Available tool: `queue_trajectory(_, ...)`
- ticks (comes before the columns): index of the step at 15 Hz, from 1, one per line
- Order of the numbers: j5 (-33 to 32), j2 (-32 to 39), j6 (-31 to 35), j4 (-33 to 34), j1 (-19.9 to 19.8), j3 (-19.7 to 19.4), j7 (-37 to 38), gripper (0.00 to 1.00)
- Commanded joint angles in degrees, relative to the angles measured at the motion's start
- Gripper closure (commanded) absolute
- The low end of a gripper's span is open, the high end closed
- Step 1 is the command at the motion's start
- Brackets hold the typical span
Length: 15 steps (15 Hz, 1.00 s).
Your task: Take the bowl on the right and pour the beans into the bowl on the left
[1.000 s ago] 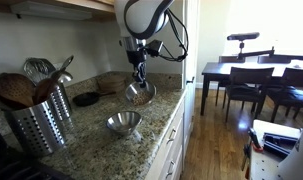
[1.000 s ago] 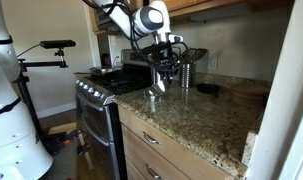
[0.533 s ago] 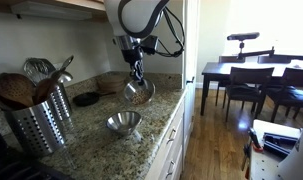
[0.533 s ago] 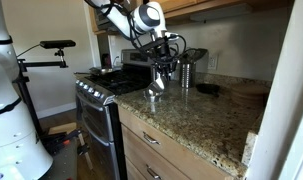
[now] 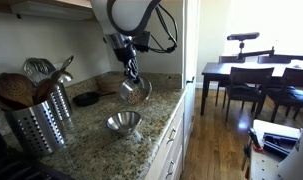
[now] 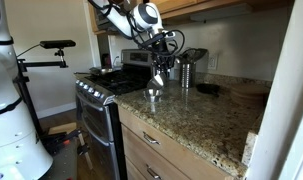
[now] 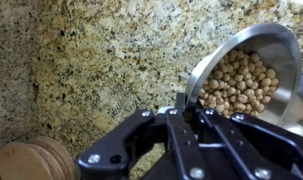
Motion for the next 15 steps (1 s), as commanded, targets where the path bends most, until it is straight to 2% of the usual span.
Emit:
queue_trajectory(1, -3.3, 2.1, -3.8, 2.9, 1.7, 0.3, 2.9, 0.92)
queue_trajectory(15, -11.8, 9.0, -8.4, 8.7, 6.3, 0.6, 5.8, 0.92)
